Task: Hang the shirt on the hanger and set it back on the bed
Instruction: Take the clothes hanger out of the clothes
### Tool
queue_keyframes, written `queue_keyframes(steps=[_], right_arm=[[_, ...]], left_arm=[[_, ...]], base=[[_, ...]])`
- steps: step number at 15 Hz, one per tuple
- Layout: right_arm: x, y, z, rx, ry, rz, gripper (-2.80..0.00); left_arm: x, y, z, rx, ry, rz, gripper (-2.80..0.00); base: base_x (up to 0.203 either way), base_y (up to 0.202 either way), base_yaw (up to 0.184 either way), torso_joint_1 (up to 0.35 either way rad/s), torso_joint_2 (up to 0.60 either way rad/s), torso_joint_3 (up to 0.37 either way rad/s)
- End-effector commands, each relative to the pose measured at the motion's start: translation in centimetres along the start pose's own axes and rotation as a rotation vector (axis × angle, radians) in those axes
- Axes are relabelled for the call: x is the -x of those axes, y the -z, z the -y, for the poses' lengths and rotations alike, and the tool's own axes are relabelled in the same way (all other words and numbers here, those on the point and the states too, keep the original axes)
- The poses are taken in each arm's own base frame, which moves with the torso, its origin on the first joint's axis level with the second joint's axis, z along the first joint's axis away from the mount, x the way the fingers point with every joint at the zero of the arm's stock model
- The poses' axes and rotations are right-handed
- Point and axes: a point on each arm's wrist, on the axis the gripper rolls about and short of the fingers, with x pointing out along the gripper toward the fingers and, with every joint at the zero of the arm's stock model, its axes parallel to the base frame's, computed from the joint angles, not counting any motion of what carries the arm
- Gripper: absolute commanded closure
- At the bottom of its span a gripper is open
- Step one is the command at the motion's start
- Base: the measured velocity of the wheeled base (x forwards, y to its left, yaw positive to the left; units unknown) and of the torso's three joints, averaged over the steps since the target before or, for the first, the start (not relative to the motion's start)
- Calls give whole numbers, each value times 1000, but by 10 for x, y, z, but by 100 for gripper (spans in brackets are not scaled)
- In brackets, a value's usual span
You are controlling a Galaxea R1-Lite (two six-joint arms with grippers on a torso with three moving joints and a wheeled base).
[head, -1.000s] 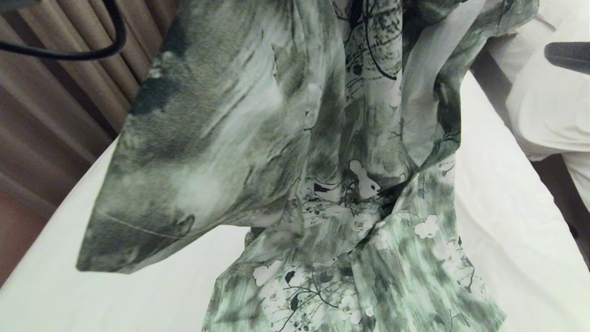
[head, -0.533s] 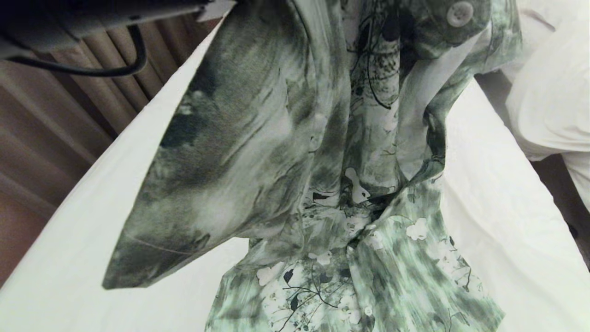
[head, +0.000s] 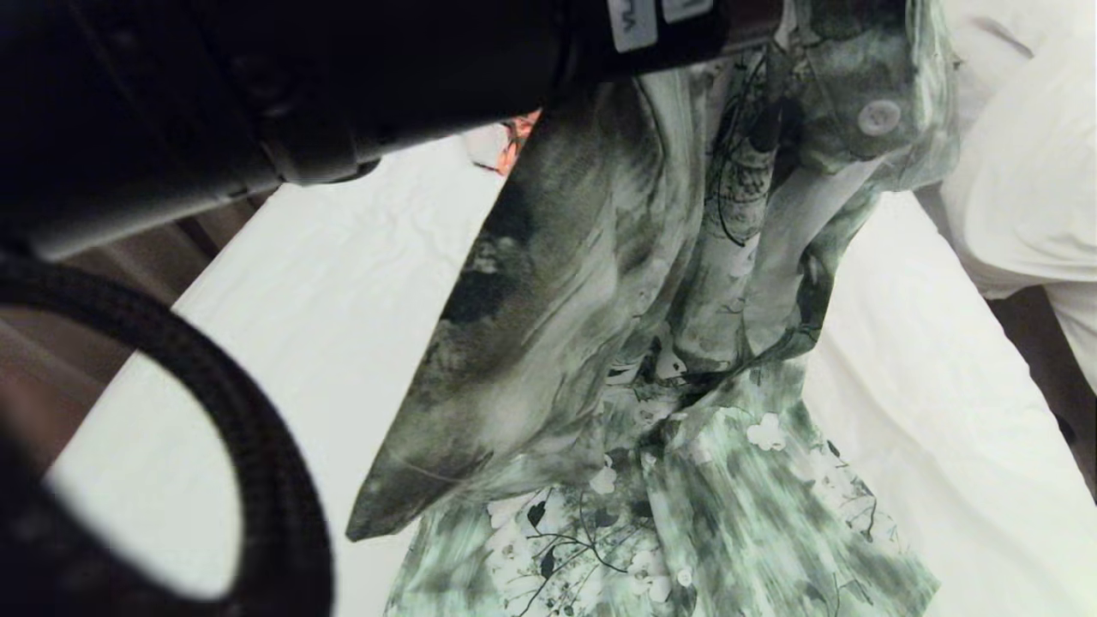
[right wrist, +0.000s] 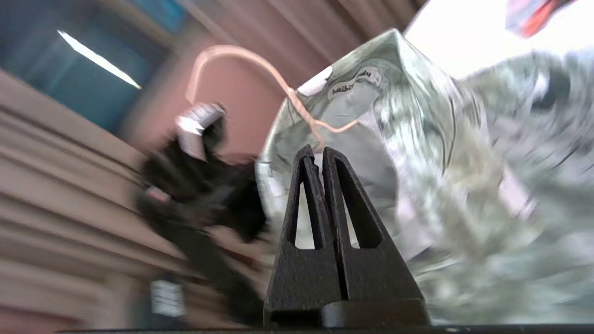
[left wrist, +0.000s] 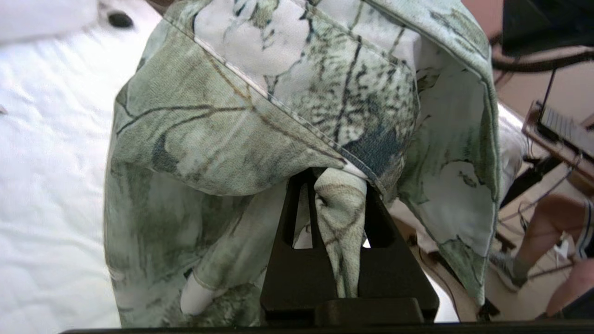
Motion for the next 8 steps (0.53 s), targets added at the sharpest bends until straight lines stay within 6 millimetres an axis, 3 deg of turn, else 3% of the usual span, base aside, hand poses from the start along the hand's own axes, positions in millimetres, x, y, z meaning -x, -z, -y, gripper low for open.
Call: queue_keyframes(steps=[1, 3, 8], right_arm=[[-9, 6, 11, 94, 21, -41, 0], [-2, 22, 16, 239, 47, -90, 0], [40, 55, 1, 584, 44, -135, 0]], left_arm=[[-5, 9, 2, -5, 1, -27, 0], [-5, 12, 2, -6, -1, -37, 0], [-8, 15, 0, -9, -10, -37, 0]], base=[[0, 0, 0, 0, 0, 0], [0, 0, 0, 0, 0, 0], [0, 0, 0, 0, 0, 0]])
